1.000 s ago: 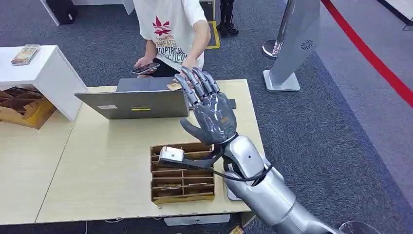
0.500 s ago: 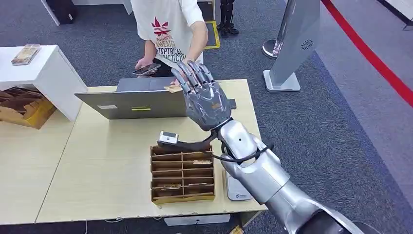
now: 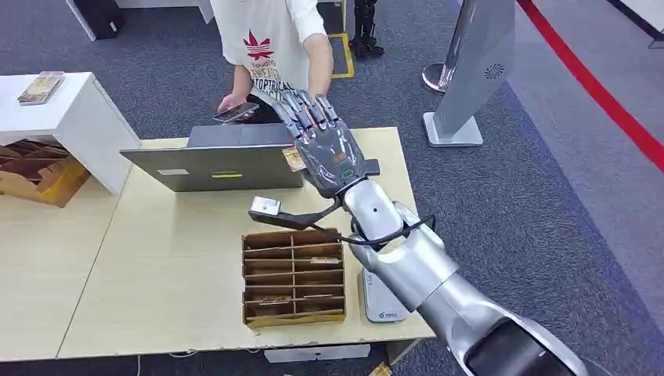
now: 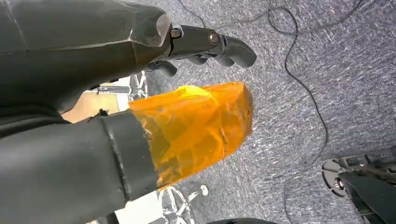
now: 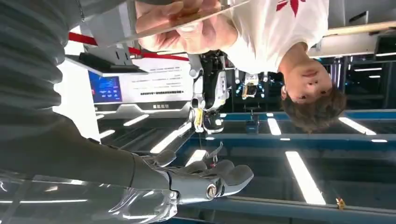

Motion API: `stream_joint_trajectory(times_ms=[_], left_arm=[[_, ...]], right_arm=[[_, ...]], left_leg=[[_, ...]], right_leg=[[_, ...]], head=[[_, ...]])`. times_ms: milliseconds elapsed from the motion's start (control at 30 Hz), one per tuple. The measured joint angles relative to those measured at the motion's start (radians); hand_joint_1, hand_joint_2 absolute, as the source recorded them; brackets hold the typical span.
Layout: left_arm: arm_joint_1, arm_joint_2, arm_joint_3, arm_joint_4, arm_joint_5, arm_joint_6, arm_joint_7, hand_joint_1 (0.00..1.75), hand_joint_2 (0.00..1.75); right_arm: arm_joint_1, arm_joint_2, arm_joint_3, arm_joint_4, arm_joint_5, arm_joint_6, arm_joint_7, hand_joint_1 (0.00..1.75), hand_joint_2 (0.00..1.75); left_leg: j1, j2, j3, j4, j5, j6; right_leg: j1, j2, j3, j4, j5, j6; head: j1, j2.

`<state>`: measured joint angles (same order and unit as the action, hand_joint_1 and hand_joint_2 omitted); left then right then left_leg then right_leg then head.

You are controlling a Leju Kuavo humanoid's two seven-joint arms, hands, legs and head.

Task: Pass the card to the sensor for recognition and then transmit it.

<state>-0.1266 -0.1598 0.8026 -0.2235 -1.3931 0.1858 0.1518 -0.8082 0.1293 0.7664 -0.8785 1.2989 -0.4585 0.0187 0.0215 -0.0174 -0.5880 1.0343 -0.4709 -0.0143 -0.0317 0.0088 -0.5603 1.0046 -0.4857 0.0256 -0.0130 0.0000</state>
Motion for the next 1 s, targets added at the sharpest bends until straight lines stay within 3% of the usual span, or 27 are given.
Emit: stream_joint_trajectory(times_ms=[167,200,233,1000], left_arm=[[0.0,0.0,-0.005,0.0,-0.001,0.0,0.0,0.0,0.0],[0.0,0.0,-0.008,0.0,-0.002,0.0,0.002,0.0,0.0],[0.0,0.0,-0.01,0.0,-0.003,0.0,0.003,0.0,0.0],[0.0,0.0,-0.034,0.0,0.029,-0.005,0.004,0.0,0.0]], right_arm=[[-0.005,0.004,0.0,0.017,0.003,0.0,0.006,0.0,1.75],[-0.007,0.005,0.0,0.023,0.005,0.0,0.01,1.5,1.75],[-0.011,0.008,-0.002,0.031,0.007,0.001,0.01,1.75,1.75],[-0.025,0.021,-0.072,0.135,-0.022,-0.001,0.001,1.75,1.75]], left_leg=[[0.0,0.0,0.0,0.0,0.0,0.0],[0.0,0.0,0.0,0.0,0.0,0.0],[0.0,0.0,0.0,0.0,0.0,0.0],[0.0,0.0,0.0,0.0,0.0,0.0]], right_leg=[[0.0,0.0,0.0,0.0,0.0,0.0],[0.0,0.0,0.0,0.0,0.0,0.0],[0.0,0.0,0.0,0.0,0.0,0.0],[0.0,0.0,0.0,0.0,0.0,0.0]], head=[[0.0,0.0],[0.0,0.0],[0.0,0.0],[0.0,0.0]])
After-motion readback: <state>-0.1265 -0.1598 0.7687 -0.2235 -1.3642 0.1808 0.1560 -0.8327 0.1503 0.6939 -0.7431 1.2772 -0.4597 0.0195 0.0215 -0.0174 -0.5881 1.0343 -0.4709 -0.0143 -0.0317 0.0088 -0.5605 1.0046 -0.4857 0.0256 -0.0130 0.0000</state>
